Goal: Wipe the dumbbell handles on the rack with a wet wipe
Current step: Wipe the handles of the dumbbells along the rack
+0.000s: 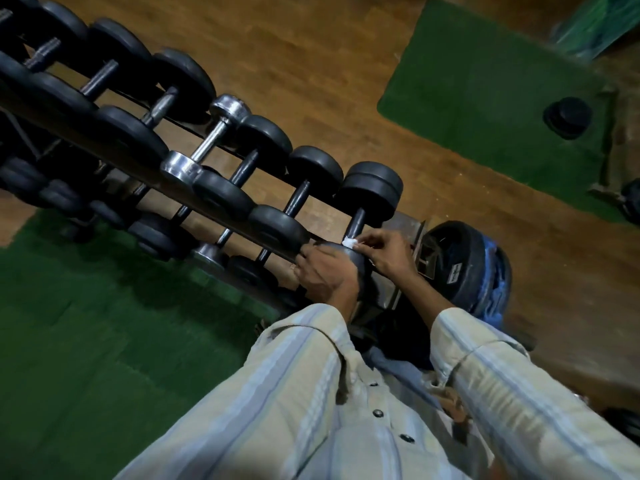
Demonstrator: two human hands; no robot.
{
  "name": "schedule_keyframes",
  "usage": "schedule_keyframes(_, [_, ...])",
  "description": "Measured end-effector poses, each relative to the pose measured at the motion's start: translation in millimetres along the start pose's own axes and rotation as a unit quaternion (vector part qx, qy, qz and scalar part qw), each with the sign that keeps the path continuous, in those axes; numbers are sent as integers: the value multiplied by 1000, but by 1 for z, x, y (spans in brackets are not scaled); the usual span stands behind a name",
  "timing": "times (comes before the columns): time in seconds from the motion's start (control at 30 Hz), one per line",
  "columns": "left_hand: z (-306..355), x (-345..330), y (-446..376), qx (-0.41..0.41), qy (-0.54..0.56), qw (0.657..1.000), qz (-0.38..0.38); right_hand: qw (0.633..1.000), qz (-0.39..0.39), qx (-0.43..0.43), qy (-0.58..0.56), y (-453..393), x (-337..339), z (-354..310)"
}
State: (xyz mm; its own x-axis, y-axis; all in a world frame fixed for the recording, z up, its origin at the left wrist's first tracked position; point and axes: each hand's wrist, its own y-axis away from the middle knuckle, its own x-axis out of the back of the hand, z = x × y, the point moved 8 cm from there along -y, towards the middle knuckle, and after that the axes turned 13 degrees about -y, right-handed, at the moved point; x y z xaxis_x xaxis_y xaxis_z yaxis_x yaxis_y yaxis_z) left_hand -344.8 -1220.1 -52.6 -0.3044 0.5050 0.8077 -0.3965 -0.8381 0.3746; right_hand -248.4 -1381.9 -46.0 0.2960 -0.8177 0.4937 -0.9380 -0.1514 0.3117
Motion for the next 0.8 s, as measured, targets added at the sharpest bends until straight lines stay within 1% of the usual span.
schedule_keyframes(0.07, [-2, 4, 3, 24, 27, 998, 49, 999, -47, 15, 8, -6, -6, 2])
schedule_keyframes(0.13, [2, 4, 8, 23, 37, 995, 92, 995, -89, 35, 15, -16, -8, 3])
schedule_keyframes(0.23, [4, -1, 6, 13, 27, 993, 116, 981, -146, 90, 89, -31, -14, -9])
schedule_keyframes(0.3, [1, -6, 7, 17, 11, 993, 119, 959, -184, 137, 165, -40, -26, -22])
schedule_keyframes(0.37, [1, -4, 10, 14, -1, 991, 133, 931, -219, 159, 245, -47, -42, -33])
schedule_keyframes(0.43, [5, -4, 12, 10, -6, 990, 143, 903, -227, 167, 323, -57, -56, -46])
schedule_keyframes(0.5, [6, -4, 10, 15, -7, 991, 134, 886, -230, 170, 364, -65, -67, -51])
schedule_keyframes(0.57, [4, -3, 9, 11, -18, 991, 131, 883, -243, 175, 362, -62, -73, -49])
schedule_keyframes(0.63, [6, -2, 11, -1, -29, 992, 123, 891, -271, 181, 315, -57, -70, -38])
schedule_keyframes(0.7, [9, -1, 11, -9, -32, 992, 124, 908, -291, 182, 239, -49, -57, -27])
schedule_keyframes(0.73, [10, 0, 12, -13, -35, 991, 127, 920, -288, 178, 196, -45, -49, -22])
schedule_keyframes(0.8, [12, 1, 11, -16, -41, 990, 135, 947, -255, 160, 114, -37, -34, -13])
